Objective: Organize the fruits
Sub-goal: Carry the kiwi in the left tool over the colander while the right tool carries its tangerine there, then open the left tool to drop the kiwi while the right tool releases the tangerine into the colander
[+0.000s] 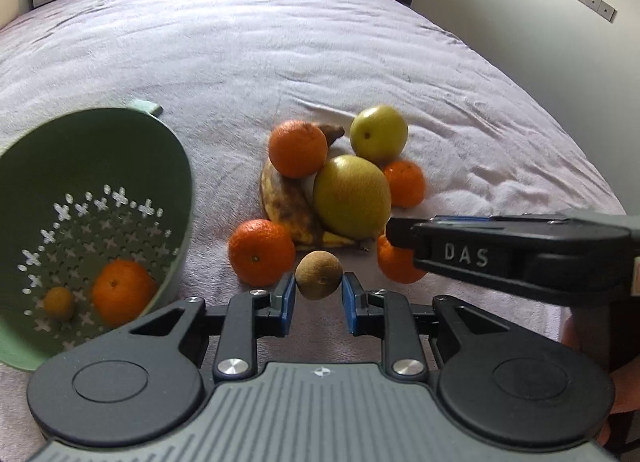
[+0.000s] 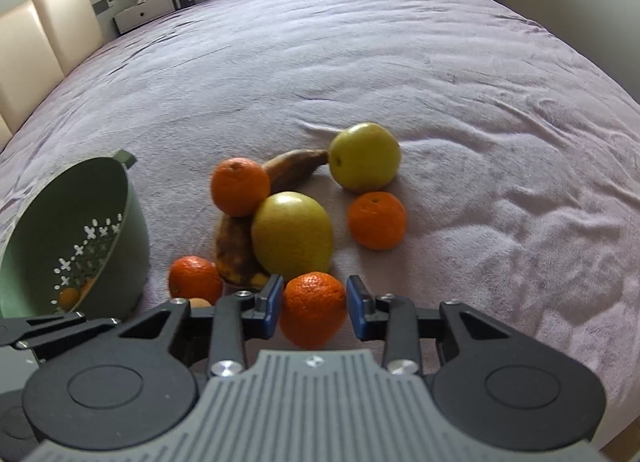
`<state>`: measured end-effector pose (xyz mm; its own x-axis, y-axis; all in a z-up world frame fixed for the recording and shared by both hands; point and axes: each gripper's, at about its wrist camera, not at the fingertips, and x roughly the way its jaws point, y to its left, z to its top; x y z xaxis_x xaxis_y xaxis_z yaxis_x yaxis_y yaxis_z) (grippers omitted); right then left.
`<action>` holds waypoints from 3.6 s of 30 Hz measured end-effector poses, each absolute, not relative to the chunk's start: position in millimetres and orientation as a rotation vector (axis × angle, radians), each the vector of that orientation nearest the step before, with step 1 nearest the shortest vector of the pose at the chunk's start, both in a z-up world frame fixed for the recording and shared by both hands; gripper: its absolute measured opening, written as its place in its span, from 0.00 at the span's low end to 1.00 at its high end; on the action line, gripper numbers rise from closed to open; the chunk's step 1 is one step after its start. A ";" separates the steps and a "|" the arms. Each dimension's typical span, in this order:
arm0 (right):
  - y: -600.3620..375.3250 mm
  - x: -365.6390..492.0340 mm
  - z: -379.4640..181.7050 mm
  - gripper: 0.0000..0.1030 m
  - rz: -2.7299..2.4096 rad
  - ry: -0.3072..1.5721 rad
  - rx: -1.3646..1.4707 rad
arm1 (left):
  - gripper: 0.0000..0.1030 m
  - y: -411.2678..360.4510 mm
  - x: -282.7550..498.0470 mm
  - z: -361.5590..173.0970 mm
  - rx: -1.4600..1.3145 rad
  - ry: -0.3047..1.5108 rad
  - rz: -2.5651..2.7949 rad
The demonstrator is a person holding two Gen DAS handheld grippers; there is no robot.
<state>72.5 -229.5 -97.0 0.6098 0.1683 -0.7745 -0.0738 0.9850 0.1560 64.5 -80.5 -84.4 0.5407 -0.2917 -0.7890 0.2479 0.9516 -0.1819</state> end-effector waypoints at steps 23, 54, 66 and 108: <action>-170.7 40.5 -33.2 0.30 0.351 0.734 0.036 | 0.27 10.8 51.9 -10.3 -0.131 0.879 -0.169; -58.3 87.1 -70.6 0.30 0.554 0.795 -0.251 | 0.27 86.1 102.4 -64.9 -0.160 1.028 0.061; -48.6 109.6 -94.0 0.29 0.545 0.836 -0.270 | 0.27 82.4 115.3 -82.5 -0.119 1.042 0.061; -71.0 74.9 -56.8 0.64 0.468 0.672 -0.331 | 0.43 69.0 104.2 -44.8 -0.045 0.925 0.093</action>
<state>74.9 -71.0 -56.8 0.6858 0.3052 -0.6607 -0.5138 0.8460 -0.1426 104.2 69.0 -44.8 0.5979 0.0613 -0.7992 -0.0996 0.9950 0.0018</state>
